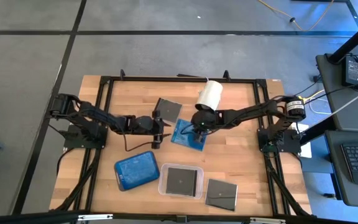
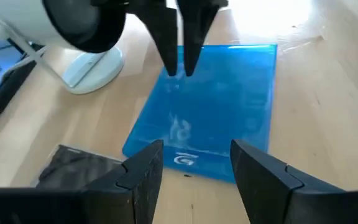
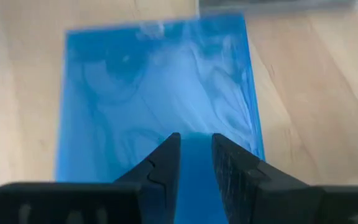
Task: Pick & place jewel cases by type
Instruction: Put the blue CD case into the black bin
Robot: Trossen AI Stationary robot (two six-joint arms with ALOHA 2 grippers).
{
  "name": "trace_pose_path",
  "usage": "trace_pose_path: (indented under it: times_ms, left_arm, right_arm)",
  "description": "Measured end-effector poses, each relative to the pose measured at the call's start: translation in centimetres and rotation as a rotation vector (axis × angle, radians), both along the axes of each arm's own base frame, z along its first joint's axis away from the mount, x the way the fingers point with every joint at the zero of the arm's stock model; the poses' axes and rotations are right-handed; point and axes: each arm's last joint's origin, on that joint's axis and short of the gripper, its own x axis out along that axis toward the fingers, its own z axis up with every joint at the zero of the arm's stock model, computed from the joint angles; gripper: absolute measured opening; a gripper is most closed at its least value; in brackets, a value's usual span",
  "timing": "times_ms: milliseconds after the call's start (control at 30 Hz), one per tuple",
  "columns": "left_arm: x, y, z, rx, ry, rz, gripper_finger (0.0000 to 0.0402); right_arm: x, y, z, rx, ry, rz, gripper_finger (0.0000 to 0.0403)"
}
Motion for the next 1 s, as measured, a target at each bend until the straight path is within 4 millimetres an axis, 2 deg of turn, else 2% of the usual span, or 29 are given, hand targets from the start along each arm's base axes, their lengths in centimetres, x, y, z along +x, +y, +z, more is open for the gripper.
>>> trace_pose_path:
  times_ms: [233, 367, 567, 667, 833, 1000]
  left_arm:
    - [0.1, -0.8, -0.8, 0.138, 0.056, 0.014, 0.0185]
    - [0.2, -1.2, -1.1, 0.136, 0.063, -0.007, 0.0185]
    - [0.2, -1.9, -1.1, 0.146, 0.059, -0.036, 0.0185]
    - [0.1, -2.2, -1.1, 0.156, 0.066, -0.051, 0.0184]
    - [0.1, -2.5, -1.1, 0.155, 0.06, -0.062, 0.0185]
    - [0.1, -2.6, -1.0, 0.162, 0.054, -0.069, 0.0184]
  right_arm:
    - [1.0, 1.0, 1.2, -0.006, -0.146, 0.027, 0.0096]
    - [0.6, 2.1, 1.8, 0.016, -0.178, 0.037, 0.0096]
    - [-2.1, 2.7, 2.8, 0.087, -0.303, -0.015, 0.0096]
    - [-4.0, 2.7, 2.4, 0.12, -0.345, -0.06, 0.0096]
    - [-6.9, 2.7, 1.6, 0.068, -0.38, -0.133, 0.0096]
    - [-8.6, 2.9, 1.1, 0.105, -0.392, -0.162, 0.0096]
